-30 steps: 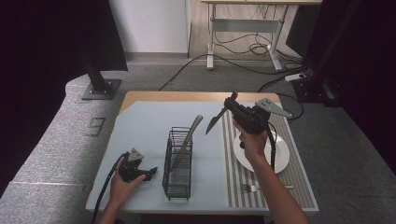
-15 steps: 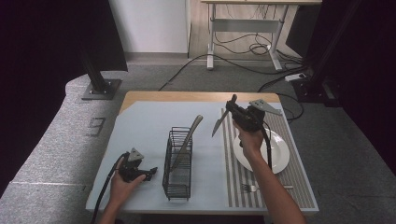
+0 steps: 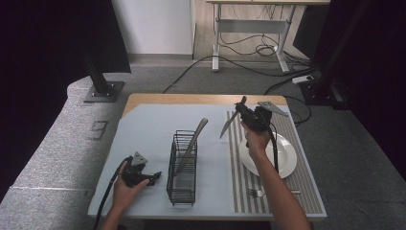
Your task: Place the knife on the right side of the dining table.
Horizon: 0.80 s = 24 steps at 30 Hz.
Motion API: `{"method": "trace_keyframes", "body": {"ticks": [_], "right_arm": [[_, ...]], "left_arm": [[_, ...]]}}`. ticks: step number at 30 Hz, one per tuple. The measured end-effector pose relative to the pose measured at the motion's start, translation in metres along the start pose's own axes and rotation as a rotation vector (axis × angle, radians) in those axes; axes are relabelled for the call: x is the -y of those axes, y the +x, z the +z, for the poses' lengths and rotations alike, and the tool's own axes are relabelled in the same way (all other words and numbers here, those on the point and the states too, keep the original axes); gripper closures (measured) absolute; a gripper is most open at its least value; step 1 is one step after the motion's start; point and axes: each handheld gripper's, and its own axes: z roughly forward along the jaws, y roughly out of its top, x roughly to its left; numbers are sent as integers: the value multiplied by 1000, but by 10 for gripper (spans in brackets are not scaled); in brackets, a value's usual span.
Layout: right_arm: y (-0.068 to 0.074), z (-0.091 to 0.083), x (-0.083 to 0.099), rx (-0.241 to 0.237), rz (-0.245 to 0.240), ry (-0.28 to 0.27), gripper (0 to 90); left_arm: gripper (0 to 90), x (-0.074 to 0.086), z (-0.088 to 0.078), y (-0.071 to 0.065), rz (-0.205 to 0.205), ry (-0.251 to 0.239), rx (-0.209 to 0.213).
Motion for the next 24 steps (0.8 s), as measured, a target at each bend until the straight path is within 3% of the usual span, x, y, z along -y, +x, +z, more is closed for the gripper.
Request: {"method": "trace_keyframes", "body": {"ticks": [17,24], "right_arm": [[-31,17,3,75,25,-25,835],[-46,22,2,87,70,-37,835]], "left_arm": [[140,0,0,0,1,0,1],[141,0,0,0,1,0,1]]}}
